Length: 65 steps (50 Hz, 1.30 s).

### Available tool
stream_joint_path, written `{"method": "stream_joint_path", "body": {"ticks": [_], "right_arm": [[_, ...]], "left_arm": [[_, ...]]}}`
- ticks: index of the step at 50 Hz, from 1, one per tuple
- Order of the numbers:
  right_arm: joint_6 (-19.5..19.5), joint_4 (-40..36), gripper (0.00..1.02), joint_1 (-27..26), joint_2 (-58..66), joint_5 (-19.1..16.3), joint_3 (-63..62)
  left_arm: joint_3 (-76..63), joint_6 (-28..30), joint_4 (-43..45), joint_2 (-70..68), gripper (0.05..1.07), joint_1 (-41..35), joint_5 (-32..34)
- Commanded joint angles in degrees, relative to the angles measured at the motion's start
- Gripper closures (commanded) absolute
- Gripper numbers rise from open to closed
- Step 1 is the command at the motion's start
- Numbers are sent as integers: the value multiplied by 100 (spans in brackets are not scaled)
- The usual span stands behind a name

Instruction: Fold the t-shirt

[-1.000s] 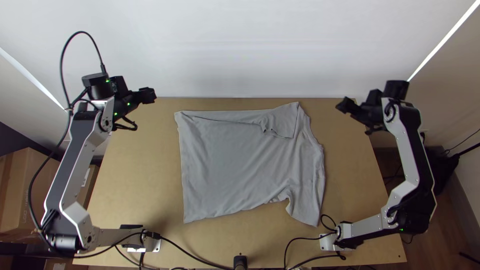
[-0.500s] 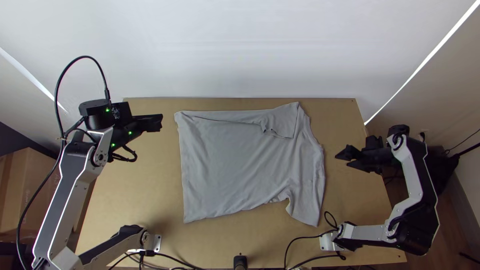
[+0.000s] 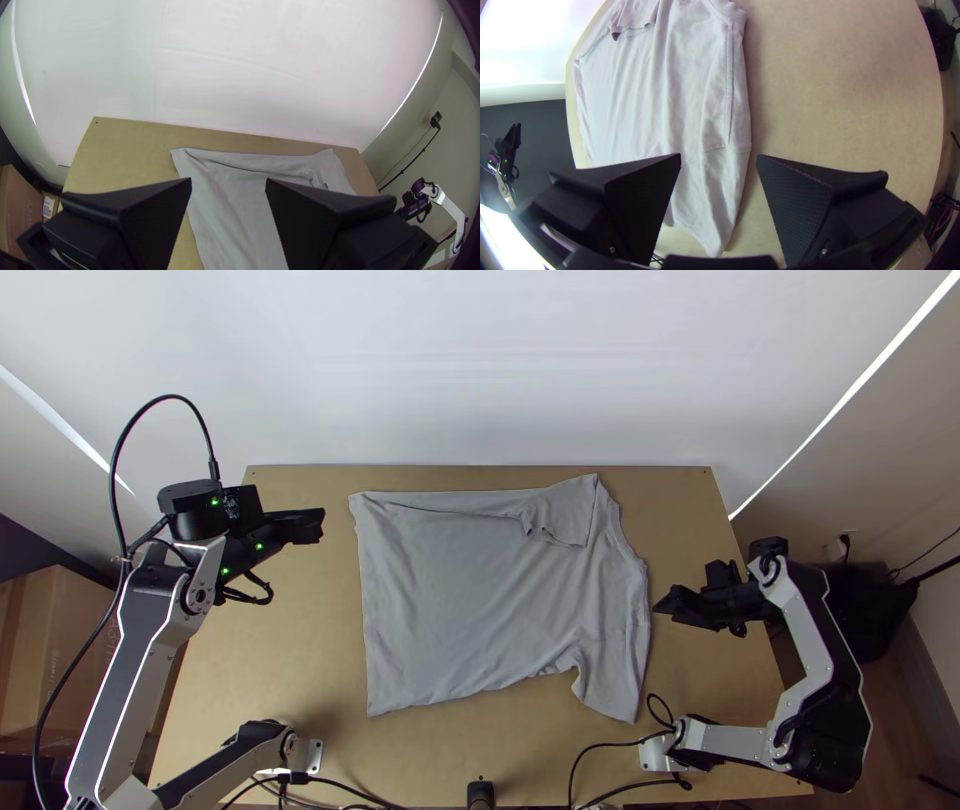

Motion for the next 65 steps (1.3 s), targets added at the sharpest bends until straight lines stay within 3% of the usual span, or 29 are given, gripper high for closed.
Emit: {"method": "stream_joint_path", "body": {"ticks": [1,38,43,47,52,65], "right_arm": [[-82,144,32,93,43,76,-239],[94,1040,34,586,641,357,-881],[112,1269,61,638,641,384,-969],[121,1312,72,647,641,454,-1013],[112,1330,98,647,544,559,-1004],[112,1242,100,559,87,577,-995]], "left_arm": [[-147,-54,-10,-130,35,25,29],[-130,-28,-2,-60,35,43,3],[-156,-10,-2,-60,35,43,3],[-227,43,-2,-69,35,52,3],[-455,403,-116,-77,35,25,-6],[-965,2205,-2076,-86,35,-634,-6]]}}
